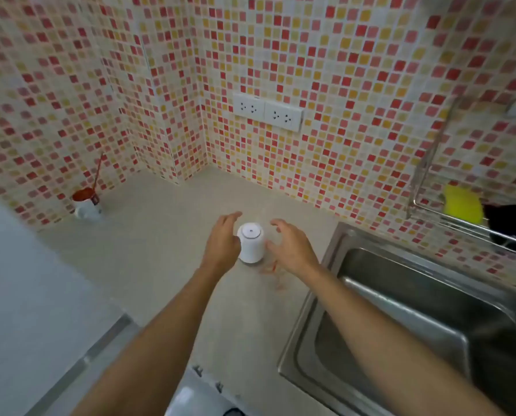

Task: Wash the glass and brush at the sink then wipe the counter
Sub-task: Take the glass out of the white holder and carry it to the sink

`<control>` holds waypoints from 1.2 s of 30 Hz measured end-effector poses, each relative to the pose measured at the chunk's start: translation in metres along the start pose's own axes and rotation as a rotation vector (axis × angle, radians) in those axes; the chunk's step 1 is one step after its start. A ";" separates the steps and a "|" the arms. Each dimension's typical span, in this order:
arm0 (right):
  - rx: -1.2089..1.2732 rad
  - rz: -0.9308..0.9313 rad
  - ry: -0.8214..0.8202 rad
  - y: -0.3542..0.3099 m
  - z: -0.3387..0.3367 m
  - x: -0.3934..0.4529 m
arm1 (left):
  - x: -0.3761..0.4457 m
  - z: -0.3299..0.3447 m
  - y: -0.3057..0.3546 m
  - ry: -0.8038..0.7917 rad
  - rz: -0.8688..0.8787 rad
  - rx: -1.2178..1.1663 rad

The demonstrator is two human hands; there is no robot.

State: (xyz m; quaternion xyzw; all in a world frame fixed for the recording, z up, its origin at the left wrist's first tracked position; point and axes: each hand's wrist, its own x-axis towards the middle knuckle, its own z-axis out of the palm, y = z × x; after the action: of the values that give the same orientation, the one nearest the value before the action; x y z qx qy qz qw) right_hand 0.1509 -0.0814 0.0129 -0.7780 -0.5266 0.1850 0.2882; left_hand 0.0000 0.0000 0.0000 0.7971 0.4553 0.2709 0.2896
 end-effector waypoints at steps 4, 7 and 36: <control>0.013 0.123 -0.063 0.005 0.034 0.030 | 0.013 0.018 -0.043 -0.169 -0.102 -0.073; 0.018 0.162 -0.090 0.009 0.058 0.050 | 0.027 0.032 -0.061 -0.246 -0.068 -0.167; 0.132 0.182 0.159 0.006 0.090 0.064 | 0.047 0.125 -0.149 -0.236 -0.030 -0.241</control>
State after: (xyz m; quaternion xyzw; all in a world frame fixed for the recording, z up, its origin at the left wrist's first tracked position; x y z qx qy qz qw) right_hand 0.1265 -0.0012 -0.0588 -0.8142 -0.4160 0.1823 0.3618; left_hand 0.0234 0.0768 -0.1832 0.7762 0.3941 0.2236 0.4384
